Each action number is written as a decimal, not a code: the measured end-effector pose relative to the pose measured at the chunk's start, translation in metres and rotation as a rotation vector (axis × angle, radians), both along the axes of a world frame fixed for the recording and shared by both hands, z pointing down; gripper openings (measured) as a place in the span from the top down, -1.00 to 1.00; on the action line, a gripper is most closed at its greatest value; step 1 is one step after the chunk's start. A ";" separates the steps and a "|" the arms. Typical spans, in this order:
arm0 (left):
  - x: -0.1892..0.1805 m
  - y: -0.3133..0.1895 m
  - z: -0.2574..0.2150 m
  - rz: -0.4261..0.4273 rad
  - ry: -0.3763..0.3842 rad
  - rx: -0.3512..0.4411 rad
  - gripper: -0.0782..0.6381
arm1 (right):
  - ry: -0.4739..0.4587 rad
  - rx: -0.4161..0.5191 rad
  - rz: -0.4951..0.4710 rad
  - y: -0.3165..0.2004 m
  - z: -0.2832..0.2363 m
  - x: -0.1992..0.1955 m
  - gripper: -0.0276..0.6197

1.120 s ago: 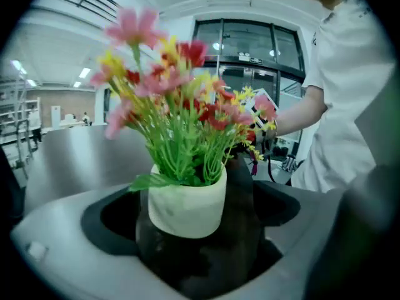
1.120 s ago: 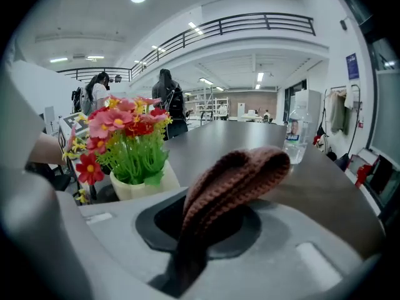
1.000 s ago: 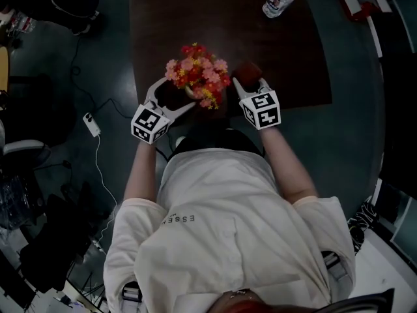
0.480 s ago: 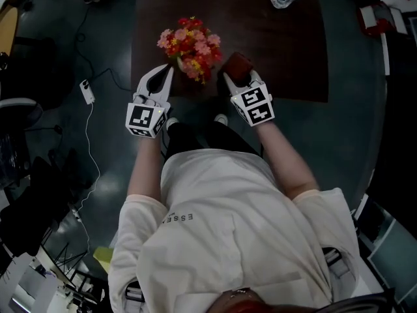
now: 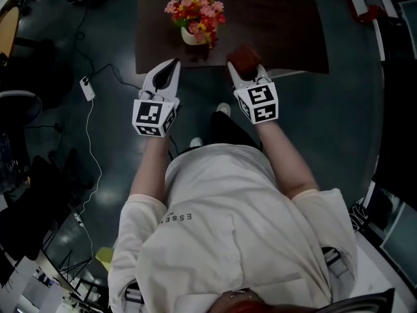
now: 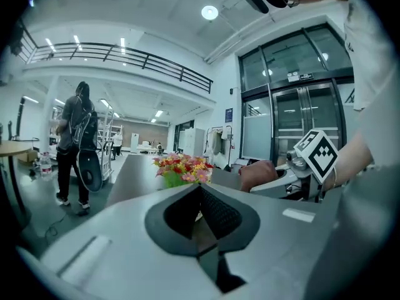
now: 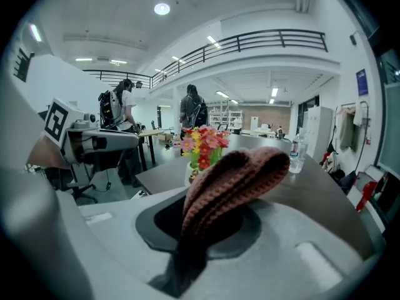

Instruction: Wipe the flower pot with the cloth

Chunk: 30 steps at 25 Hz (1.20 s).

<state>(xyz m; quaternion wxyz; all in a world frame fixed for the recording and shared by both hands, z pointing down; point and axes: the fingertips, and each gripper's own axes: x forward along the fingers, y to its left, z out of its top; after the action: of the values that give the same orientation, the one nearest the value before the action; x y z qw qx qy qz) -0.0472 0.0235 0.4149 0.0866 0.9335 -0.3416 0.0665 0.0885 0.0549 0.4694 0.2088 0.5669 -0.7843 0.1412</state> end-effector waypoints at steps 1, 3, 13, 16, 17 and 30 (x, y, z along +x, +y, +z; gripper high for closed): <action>-0.008 0.009 -0.003 -0.007 0.001 0.009 0.74 | 0.009 0.019 0.008 0.010 -0.003 -0.007 0.77; -0.024 0.026 -0.010 -0.013 0.014 0.018 0.74 | 0.027 0.045 0.019 0.029 -0.010 -0.022 0.77; -0.062 0.101 -0.045 -0.031 0.038 0.059 0.74 | 0.071 0.107 0.021 0.114 -0.037 -0.073 0.77; -0.070 0.115 -0.050 -0.029 0.045 0.071 0.74 | 0.060 0.110 0.029 0.132 -0.036 -0.083 0.77; -0.070 0.119 -0.052 -0.024 0.046 0.078 0.74 | 0.058 0.111 0.031 0.137 -0.036 -0.084 0.77; -0.048 0.176 -0.083 0.154 0.145 0.209 0.74 | 0.046 0.122 0.028 0.174 -0.040 -0.082 0.77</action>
<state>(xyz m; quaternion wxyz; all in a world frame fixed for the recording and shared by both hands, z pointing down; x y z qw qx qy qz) -0.0949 0.1991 0.3315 0.0079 0.9632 -0.2670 -0.0305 0.0068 0.2286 0.4298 0.1900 0.5926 -0.7783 0.0832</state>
